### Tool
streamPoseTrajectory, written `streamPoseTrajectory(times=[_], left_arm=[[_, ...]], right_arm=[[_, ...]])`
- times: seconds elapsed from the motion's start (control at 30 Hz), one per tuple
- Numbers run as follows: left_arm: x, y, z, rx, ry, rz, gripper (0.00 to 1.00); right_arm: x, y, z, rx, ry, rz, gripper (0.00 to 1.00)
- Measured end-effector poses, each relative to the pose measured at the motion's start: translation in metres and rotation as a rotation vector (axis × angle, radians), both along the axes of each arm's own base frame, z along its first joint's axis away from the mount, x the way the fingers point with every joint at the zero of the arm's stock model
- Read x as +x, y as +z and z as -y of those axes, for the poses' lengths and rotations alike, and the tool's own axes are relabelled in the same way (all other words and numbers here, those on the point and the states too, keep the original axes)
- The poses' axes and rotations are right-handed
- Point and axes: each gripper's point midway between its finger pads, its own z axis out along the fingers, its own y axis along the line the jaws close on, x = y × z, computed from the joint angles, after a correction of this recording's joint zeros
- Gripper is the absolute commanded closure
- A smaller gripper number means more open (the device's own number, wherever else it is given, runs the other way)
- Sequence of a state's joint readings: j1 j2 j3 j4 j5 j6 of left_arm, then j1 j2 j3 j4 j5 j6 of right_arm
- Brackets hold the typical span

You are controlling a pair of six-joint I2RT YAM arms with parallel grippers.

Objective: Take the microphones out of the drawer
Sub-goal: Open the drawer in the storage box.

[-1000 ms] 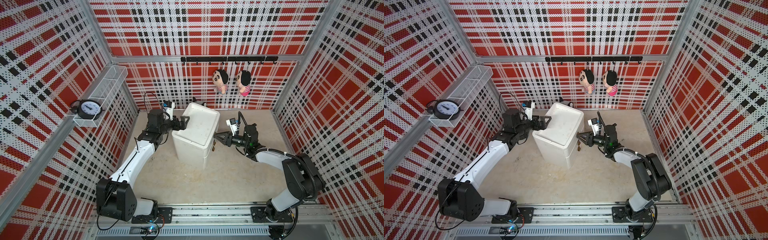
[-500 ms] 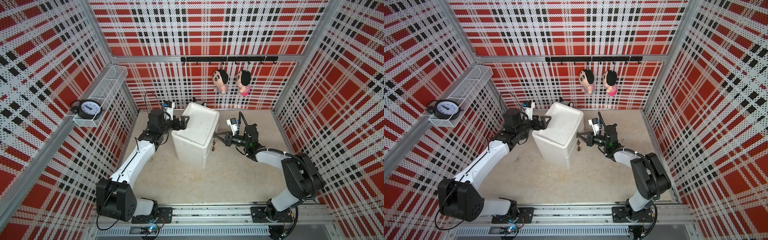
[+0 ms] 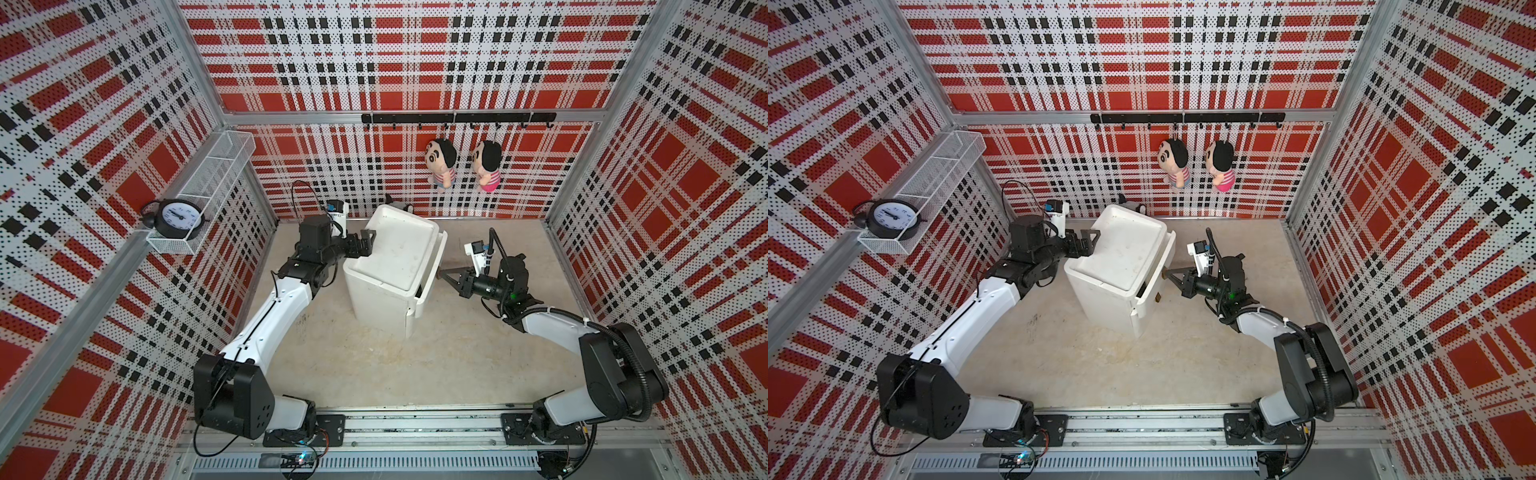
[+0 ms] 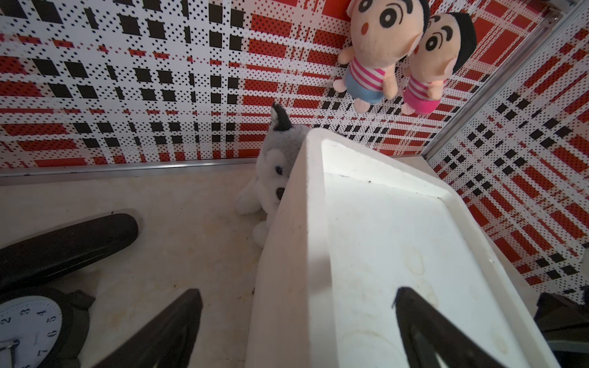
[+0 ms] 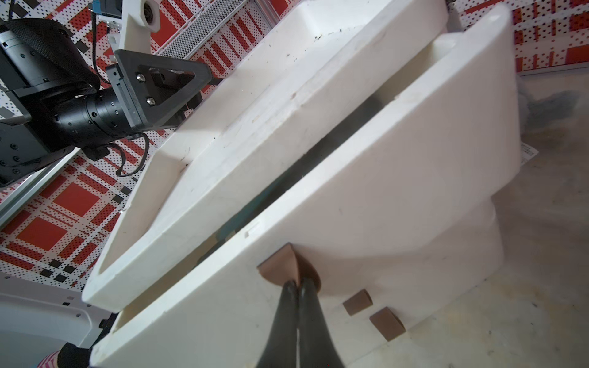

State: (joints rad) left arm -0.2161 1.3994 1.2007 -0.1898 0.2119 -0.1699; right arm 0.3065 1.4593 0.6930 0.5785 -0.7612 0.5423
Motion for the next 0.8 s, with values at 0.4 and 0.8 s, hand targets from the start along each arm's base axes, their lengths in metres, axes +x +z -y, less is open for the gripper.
streamPoseTrajectory(times=[0.4, 0.8], left_arm=[[0.007, -0.006, -0.012, 0.068, 0.071, -0.033, 0.03], [0.01, -0.007, -0.017, 0.114, 0.107, -0.036, 0.03]], right_arm=[[-0.013, 0.001, 0.049, -0.086, -0.216, -0.032, 1.0], [-0.022, -0.001, 0.087, -0.167, -0.369, -0.063, 1.0]])
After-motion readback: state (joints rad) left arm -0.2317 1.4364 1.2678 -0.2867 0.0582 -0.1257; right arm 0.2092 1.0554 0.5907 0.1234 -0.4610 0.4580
